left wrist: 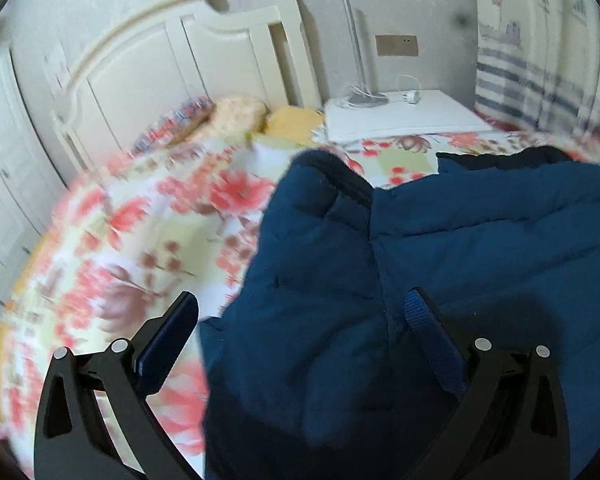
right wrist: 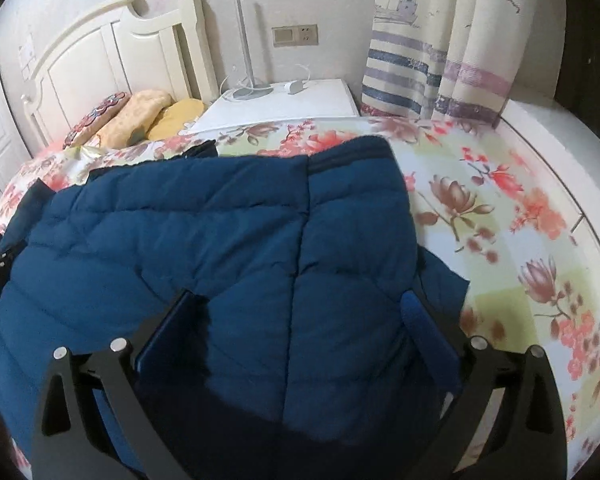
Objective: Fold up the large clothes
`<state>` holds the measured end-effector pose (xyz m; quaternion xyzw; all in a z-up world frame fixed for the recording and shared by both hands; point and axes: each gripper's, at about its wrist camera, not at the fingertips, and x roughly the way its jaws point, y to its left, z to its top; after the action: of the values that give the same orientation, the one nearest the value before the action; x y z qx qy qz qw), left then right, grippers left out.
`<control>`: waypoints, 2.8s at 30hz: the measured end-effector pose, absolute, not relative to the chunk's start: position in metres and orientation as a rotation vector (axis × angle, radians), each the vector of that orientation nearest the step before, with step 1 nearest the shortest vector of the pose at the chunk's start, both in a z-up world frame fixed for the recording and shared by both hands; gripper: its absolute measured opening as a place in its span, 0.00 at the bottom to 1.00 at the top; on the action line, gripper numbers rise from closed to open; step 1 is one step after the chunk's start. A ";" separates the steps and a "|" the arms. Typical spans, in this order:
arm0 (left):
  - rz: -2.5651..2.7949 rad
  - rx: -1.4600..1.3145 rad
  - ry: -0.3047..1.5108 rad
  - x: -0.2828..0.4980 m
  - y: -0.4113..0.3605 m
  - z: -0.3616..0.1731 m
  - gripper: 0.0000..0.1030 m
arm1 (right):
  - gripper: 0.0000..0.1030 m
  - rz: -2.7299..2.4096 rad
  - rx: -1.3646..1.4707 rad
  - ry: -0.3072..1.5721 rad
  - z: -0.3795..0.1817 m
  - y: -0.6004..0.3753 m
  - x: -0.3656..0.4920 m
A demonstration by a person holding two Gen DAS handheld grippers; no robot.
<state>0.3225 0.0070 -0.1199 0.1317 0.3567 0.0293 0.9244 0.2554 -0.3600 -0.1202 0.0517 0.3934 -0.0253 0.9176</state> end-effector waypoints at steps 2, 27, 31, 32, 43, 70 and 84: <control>0.054 0.247 0.697 0.300 0.002 -0.103 0.96 | 0.96 -0.046 0.083 0.759 -0.103 -0.348 0.238; 0.067 0.027 0.789 0.210 0.041 -0.136 0.96 | 0.98 0.018 0.146 0.814 -0.141 -0.360 0.181; 0.100 0.058 0.779 0.213 0.034 -0.140 0.96 | 0.98 -0.004 0.129 0.835 -0.142 -0.356 0.183; 0.089 0.039 0.786 0.213 0.037 -0.141 0.96 | 0.98 -0.001 0.135 0.835 -0.142 -0.356 0.183; -0.006 -0.006 0.705 0.161 0.024 -0.107 0.95 | 0.97 0.062 -0.001 0.705 -0.099 -0.287 0.126; 0.188 0.128 0.274 0.029 -0.004 -0.014 0.96 | 0.97 0.027 0.099 0.781 -0.128 -0.331 0.085; 0.258 0.118 0.227 0.010 0.003 0.007 0.96 | 0.98 0.204 0.283 0.883 -0.159 -0.352 0.025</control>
<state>0.0096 0.0031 0.0066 0.0586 0.1129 0.1281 0.9836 0.0251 -0.3515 -0.1586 0.1362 0.4250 0.0984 0.8894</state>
